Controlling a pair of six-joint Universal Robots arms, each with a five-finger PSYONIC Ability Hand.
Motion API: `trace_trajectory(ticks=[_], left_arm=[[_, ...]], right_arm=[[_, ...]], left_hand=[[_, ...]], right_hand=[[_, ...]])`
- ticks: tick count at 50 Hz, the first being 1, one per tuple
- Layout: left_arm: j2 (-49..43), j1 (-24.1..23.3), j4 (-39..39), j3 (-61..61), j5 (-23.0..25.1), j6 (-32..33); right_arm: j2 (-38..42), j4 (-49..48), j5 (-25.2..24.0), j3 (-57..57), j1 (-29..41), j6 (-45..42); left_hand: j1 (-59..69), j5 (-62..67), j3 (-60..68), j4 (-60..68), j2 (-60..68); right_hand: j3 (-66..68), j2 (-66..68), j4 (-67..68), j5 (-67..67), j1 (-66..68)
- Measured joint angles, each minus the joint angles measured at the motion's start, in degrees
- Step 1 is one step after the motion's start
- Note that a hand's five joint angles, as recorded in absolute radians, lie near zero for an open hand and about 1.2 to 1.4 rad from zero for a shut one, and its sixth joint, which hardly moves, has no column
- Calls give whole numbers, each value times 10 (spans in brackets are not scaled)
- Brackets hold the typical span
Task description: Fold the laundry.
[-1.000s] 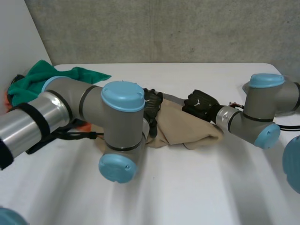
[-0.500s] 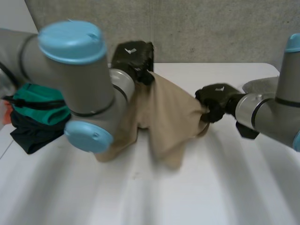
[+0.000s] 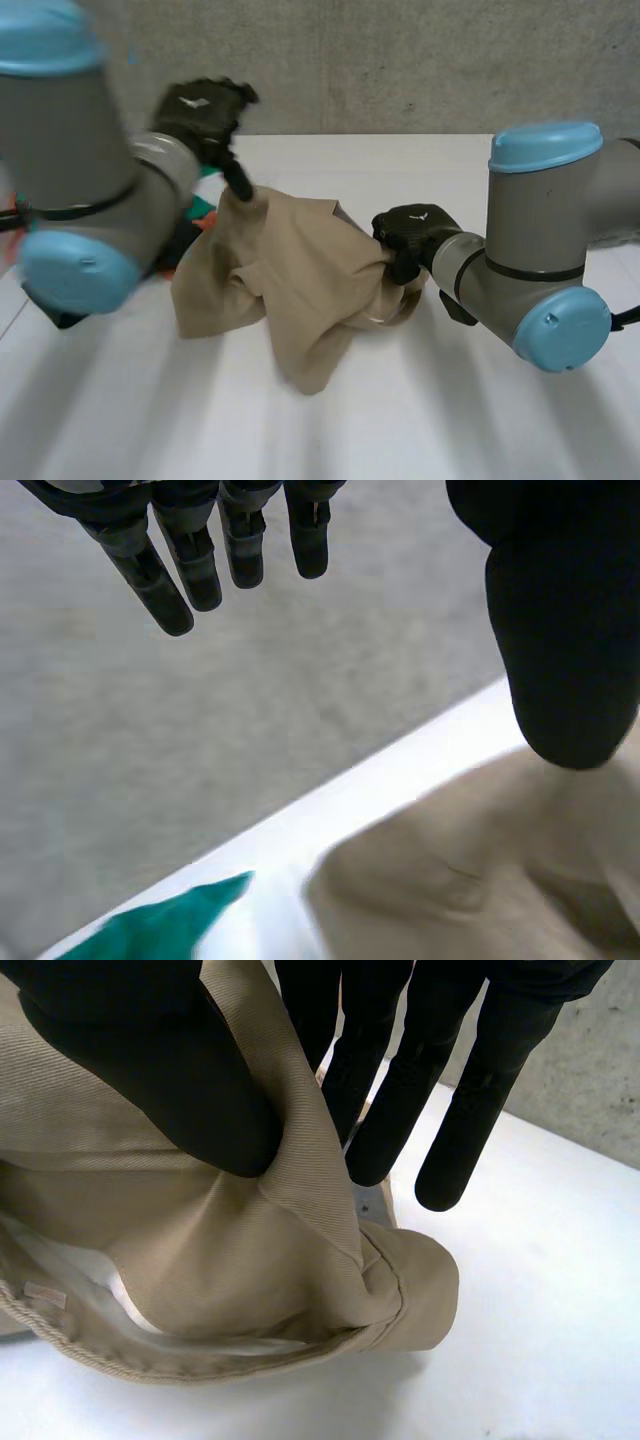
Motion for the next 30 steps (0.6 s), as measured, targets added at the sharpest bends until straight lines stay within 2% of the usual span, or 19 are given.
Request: trace_trajectory(ticks=[6, 9, 11, 15, 20, 24, 30], left_arm=[[138, 50, 6, -168, -30, -64], [168, 80, 1, -255, -15, -110], [171, 95, -6, -293, 11, -133], [148, 118, -33, -345, 98, -168], [90, 119, -64, -344, 202, -203], [40, 101, -69, -313, 226, -240], [-31, 62, -67, -246, 197, -289]], right_arm=[[0, 2, 3, -19, 10, 0], [0, 3, 7, -30, 15, 0], [0, 4, 10, -35, 17, -1], [-2, 7, 15, -46, 22, -1], [-8, 13, 17, -51, 26, 1], [-15, 16, 17, -49, 28, 2], [-26, 16, 16, -37, 30, 4]], left_hand=[[61, 46, 53, 58, 55], [144, 128, 136, 139, 135], [155, 140, 146, 151, 145], [163, 156, 162, 167, 161], [133, 120, 132, 133, 129], [33, 19, 32, 33, 28], [4, 1, 3, 3, -2]], right_hand=[[0, 0, 0, 0, 0], [0, 0, 0, 0, 0], [0, 0, 0, 0, 0], [0, 0, 0, 0, 0], [0, 0, 0, 0, 0], [0, 0, 0, 0, 0], [0, 0, 0, 0, 0]])
